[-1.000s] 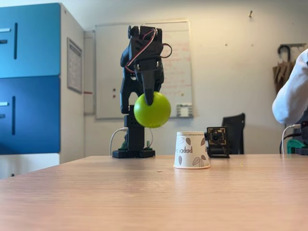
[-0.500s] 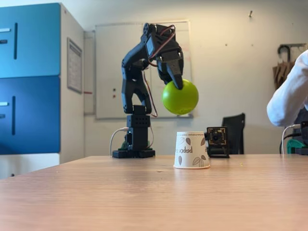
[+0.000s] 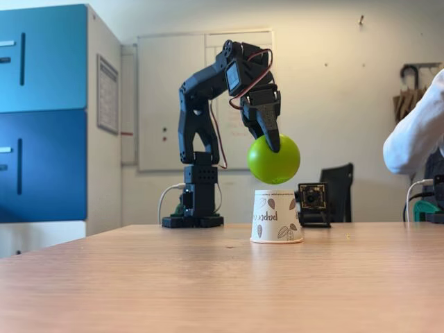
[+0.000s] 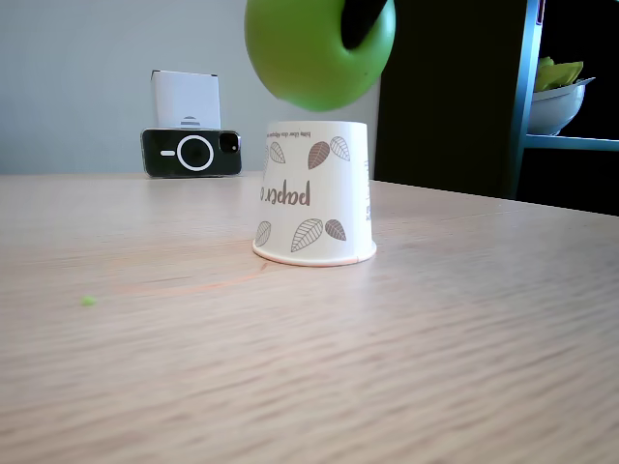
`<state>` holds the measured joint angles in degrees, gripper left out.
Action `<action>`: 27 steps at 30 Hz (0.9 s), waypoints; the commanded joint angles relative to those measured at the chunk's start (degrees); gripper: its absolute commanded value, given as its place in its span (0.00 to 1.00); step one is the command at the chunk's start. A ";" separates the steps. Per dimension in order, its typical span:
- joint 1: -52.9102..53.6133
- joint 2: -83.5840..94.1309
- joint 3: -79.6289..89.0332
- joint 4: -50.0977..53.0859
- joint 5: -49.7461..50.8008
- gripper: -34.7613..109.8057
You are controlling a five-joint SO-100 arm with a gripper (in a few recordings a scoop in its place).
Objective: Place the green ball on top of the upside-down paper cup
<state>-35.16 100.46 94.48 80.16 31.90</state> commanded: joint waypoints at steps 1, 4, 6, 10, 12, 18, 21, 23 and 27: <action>0.18 -0.88 -1.05 -1.41 0.09 0.41; 0.35 -2.29 -1.05 -2.37 0.35 0.41; 0.53 -2.64 -0.97 -2.46 0.88 0.41; 1.05 -1.93 0.44 -2.46 1.93 0.43; 1.14 -0.79 1.76 -2.46 3.25 0.43; 1.32 2.46 4.48 -3.08 4.57 0.46; 1.32 3.52 5.10 -3.16 5.63 0.47; 1.14 4.22 5.45 -3.25 5.80 0.49; 1.14 5.98 6.33 -3.69 6.59 0.50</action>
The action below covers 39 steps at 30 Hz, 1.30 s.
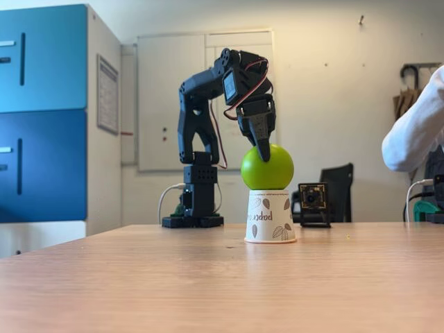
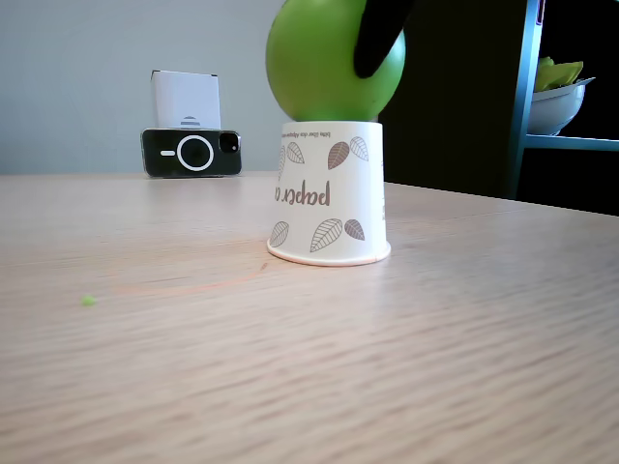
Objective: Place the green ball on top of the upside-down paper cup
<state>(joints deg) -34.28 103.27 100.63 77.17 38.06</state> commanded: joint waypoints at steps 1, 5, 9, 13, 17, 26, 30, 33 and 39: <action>0.26 3.60 0.53 -0.97 0.62 0.51; 0.09 5.54 1.93 -1.14 1.41 0.52; 0.09 7.82 3.78 -1.41 2.37 0.53; 0.09 11.25 5.89 -1.49 3.16 0.54; 0.18 15.03 7.65 -1.49 3.60 0.54; 3.34 27.60 9.32 -6.94 3.34 0.53; 8.09 35.68 12.13 -8.44 3.34 0.49; 11.87 42.01 15.38 -9.84 4.04 0.47; 20.65 52.21 22.50 -10.20 14.50 0.38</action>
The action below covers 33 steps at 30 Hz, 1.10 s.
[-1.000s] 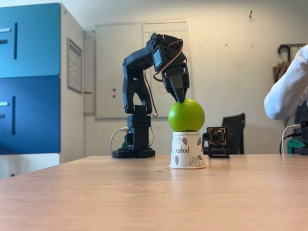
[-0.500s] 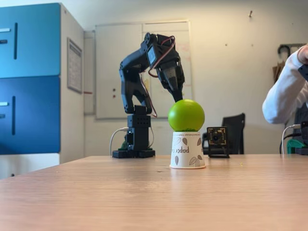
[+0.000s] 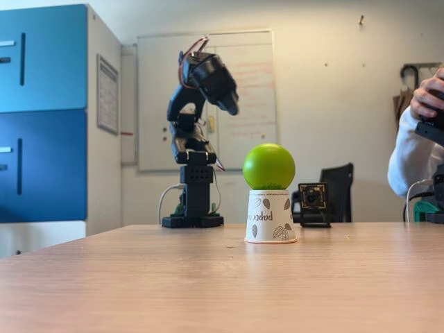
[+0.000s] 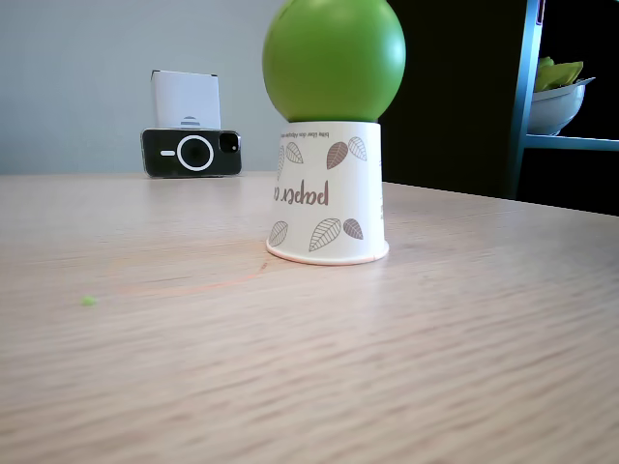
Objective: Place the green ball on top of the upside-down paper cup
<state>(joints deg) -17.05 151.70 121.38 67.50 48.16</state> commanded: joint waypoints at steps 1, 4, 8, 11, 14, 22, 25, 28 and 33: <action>4.75 5.19 3.25 -0.62 5.89 0.36; 8.88 9.14 8.53 -0.35 12.66 0.30; 12.48 14.50 17.58 0.00 21.45 0.24; 13.54 17.84 23.73 0.53 26.89 0.24; 14.33 20.13 29.53 0.62 30.94 0.24; 16.35 27.95 46.05 1.41 34.72 0.24; 16.79 29.97 50.71 3.16 34.63 0.24; 16.96 32.70 54.40 4.57 34.72 0.24; 17.75 37.35 56.95 9.58 34.72 0.24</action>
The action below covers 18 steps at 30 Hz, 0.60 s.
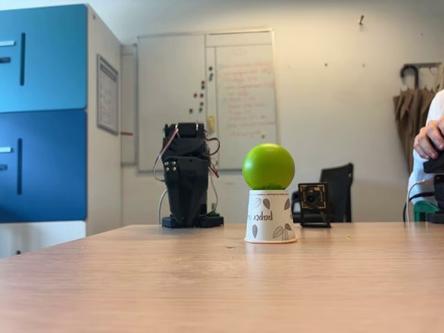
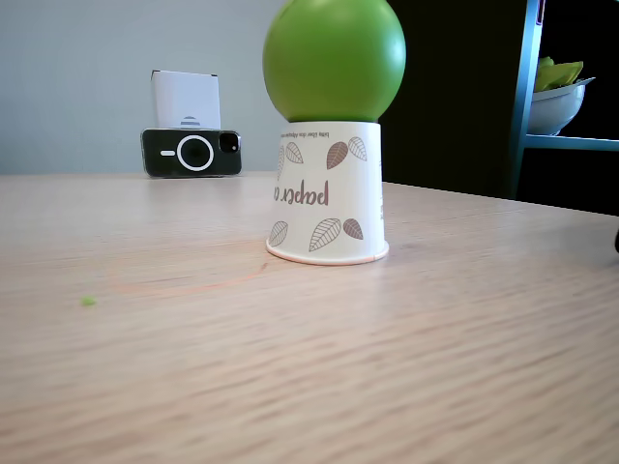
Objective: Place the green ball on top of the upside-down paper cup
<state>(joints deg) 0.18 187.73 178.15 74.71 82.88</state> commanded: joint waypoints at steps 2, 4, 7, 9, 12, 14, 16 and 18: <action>1.23 2.55 0.18 4.75 0.00 0.24; 1.32 2.55 0.18 4.92 -0.09 0.24; 1.14 2.55 0.18 4.92 -0.26 0.24; 0.97 2.64 0.18 4.92 -0.26 0.24; 0.97 2.64 0.18 4.92 -0.18 0.24; 0.97 2.64 0.18 4.92 -0.18 0.24; 0.97 2.64 0.18 4.92 -0.18 0.24; 0.97 2.64 0.18 4.92 -0.18 0.24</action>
<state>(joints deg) 0.97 190.11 178.59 78.93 82.97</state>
